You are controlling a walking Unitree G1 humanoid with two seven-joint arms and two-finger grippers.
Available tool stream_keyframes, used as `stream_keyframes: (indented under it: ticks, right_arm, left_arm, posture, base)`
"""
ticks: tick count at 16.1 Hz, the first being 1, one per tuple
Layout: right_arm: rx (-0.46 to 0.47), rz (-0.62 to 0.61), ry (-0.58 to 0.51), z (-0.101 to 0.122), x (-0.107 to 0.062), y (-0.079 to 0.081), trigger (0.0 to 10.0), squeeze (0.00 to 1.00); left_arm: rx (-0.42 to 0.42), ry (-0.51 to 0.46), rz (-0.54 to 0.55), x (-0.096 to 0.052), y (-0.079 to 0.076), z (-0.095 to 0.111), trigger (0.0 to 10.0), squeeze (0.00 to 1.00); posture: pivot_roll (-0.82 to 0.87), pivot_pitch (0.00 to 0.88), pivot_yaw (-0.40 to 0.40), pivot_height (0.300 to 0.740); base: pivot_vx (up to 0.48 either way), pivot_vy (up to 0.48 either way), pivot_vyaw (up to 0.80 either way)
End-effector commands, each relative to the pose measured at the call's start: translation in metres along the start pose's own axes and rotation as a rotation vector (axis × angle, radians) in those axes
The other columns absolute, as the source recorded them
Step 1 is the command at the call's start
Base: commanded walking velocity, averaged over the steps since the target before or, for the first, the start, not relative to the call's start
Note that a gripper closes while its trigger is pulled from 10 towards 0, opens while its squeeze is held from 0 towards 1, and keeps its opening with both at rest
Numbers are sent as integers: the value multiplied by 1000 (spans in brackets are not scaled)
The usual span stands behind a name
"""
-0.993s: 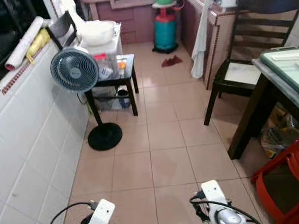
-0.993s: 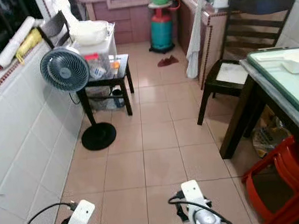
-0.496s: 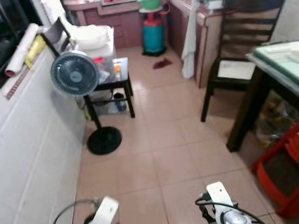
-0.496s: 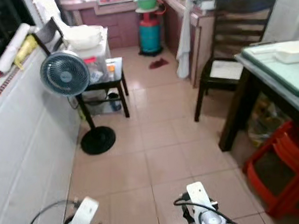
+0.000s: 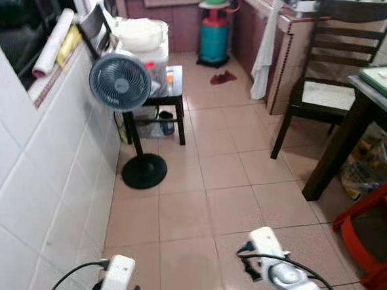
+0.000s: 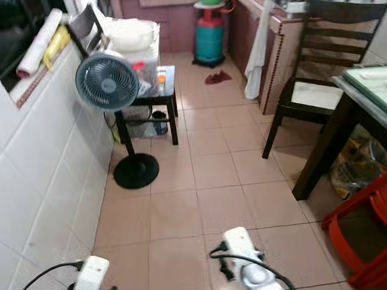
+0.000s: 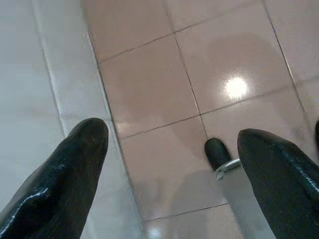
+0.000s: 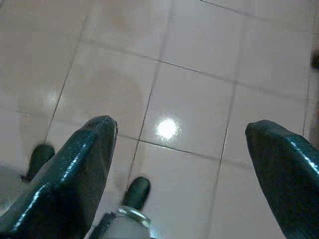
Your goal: Setting the table
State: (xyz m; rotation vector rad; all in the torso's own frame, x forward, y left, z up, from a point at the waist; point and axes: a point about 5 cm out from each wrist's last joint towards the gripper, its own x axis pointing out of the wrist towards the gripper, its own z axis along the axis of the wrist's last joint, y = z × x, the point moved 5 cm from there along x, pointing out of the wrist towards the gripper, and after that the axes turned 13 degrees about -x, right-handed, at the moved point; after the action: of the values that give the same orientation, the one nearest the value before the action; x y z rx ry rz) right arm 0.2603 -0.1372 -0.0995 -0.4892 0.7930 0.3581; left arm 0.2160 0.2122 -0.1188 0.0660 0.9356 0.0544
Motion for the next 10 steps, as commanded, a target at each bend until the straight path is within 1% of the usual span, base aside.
stream_keyframes:
  ticks: [1,2,3,4,5,6,8,9,10]
  right_arm:
    - [-83,39,-23,10,2,0,10000,0]
    - [-97,39,-30,14,2,-4,10000,0]
    - [-96,19,-28,17,3,-11,10000,0]
    - [-91,7,-22,16,3,-14,10000,0]
    - [-80,-2,-12,13,2,-15,10000,0]
    - [-70,-5,-10,12,2,-14,10000,0]
    - [-44,-17,11,-12,-4,-18,10000,0]
    - [-24,-24,13,-16,-5,-16,10000,0]
    - [12,-33,26,-22,-6,-13,10000,0]
  left_arm:
    - [-81,-28,21,1,1,7,10000,0]
    - [-69,-33,6,1,-5,7,10000,0]
    - [-43,-25,-10,1,-12,4,10000,0]
    - [-39,-23,-15,1,-13,3,10000,0]
    - [-18,-22,-26,1,-16,3,10000,0]
    - [-8,-22,-26,1,-14,3,10000,0]
    - [48,-14,-32,1,-5,6,10000,0]
    - [75,-14,-38,1,-3,7,10000,0]
    - [96,-15,-42,1,-1,10,10000,0]
  posture:
    - [23,0,-80,740]
    - [33,0,-89,740]
    - [39,0,-90,740]
    - [38,0,-84,740]
    - [28,0,-71,740]
    - [17,0,-51,740]
    - [-3,0,-11,740]
    - [-18,0,18,740]
    - [-18,0,18,740]
  base:
    - [0,0,0]
    - [0,0,0]
    - [0,0,0]
    - [0,0,0]
    - [0,0,0]
    - [0,0,0]
    - [0,0,0]
    - [0,0,0]
    - [0,0,625]
